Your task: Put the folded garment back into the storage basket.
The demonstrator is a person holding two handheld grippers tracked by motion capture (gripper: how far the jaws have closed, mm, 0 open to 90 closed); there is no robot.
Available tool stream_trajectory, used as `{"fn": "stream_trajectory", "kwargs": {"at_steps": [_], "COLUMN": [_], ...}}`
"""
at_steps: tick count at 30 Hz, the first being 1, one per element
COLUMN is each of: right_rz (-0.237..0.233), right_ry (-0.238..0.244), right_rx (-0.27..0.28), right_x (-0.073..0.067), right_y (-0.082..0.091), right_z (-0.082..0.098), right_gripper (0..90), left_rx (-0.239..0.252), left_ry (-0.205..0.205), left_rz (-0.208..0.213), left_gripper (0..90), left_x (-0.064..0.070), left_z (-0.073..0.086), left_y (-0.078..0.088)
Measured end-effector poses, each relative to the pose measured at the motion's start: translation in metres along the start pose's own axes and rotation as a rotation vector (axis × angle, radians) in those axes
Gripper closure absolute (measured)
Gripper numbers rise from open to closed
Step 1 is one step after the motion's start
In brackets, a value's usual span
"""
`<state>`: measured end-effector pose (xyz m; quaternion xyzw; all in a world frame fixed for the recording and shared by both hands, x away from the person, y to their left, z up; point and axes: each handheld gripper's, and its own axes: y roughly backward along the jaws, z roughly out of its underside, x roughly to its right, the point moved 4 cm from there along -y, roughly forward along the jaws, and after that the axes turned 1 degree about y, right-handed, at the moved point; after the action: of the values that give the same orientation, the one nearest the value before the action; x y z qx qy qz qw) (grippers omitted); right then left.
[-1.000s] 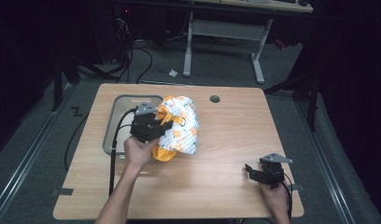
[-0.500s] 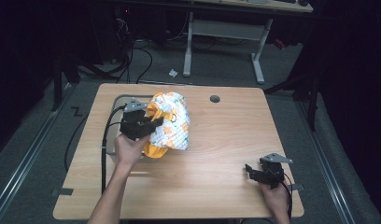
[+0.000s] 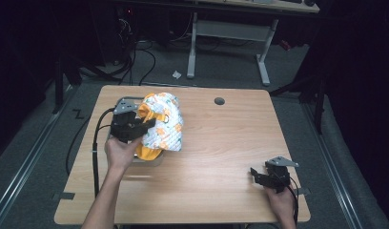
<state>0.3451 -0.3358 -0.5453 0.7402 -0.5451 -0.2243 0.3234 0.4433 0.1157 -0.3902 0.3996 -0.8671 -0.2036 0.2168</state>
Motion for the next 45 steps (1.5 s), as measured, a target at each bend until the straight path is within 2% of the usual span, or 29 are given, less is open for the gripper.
{"fn": "stream_trajectory", "kwargs": {"at_steps": [21,45], "right_rz": [0.001,0.001], "right_ry": [-0.001,-0.001], "right_rx": [0.000,0.000], "right_x": [0.000,0.000], "right_y": [0.000,0.000], "right_z": [0.000,0.000], "right_gripper": [29.9,29.9], "left_rx": [-0.007,-0.075], "left_ry": [0.050,0.049], "left_rz": [-0.056,-0.109], "left_gripper": [76.0,75.9], "left_x": [-0.032,-0.054], "left_z": [0.011,0.021], "left_y": [0.009,-0.003]}}
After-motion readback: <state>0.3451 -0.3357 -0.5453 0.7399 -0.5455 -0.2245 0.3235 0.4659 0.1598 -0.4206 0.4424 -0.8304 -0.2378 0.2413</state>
